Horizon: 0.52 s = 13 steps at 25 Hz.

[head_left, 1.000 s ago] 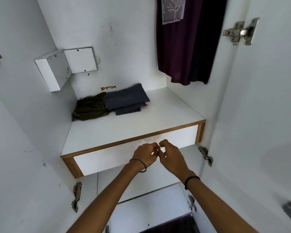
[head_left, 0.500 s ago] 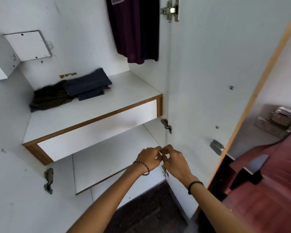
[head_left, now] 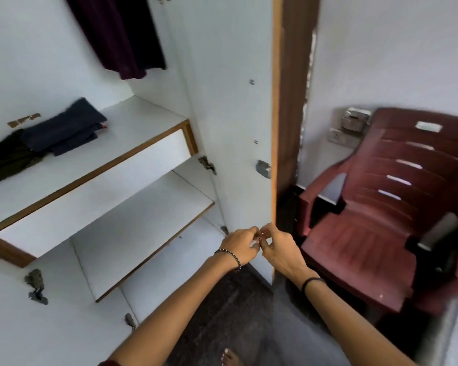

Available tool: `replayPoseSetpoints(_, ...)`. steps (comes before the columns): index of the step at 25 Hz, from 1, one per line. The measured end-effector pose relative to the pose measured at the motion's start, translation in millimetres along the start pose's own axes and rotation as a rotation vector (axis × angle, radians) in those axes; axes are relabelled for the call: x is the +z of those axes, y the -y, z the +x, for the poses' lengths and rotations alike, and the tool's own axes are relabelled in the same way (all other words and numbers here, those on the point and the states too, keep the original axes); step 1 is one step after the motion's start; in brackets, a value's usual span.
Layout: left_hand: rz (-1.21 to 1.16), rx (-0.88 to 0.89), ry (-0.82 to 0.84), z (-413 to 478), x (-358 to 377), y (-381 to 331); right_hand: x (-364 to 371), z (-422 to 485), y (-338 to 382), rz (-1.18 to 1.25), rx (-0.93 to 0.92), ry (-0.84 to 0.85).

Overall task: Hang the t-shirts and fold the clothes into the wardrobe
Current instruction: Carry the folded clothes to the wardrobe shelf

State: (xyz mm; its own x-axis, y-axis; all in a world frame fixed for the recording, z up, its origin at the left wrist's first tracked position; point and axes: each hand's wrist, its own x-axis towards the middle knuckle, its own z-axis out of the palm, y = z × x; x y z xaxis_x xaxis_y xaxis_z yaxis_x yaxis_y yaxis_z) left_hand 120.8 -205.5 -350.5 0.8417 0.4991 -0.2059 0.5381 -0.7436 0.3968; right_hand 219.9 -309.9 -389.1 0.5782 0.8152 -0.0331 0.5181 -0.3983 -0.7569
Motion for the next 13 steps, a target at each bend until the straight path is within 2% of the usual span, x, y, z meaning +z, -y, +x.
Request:
replayPoseSetpoints(9,-0.039,0.25,0.291,4,107,-102,-48,-120,-108,0.112,0.34,-0.192)
replayPoseSetpoints(13,-0.038,0.378,0.423,4,150,-141,-57,-169,-144,0.181,0.518,-0.329)
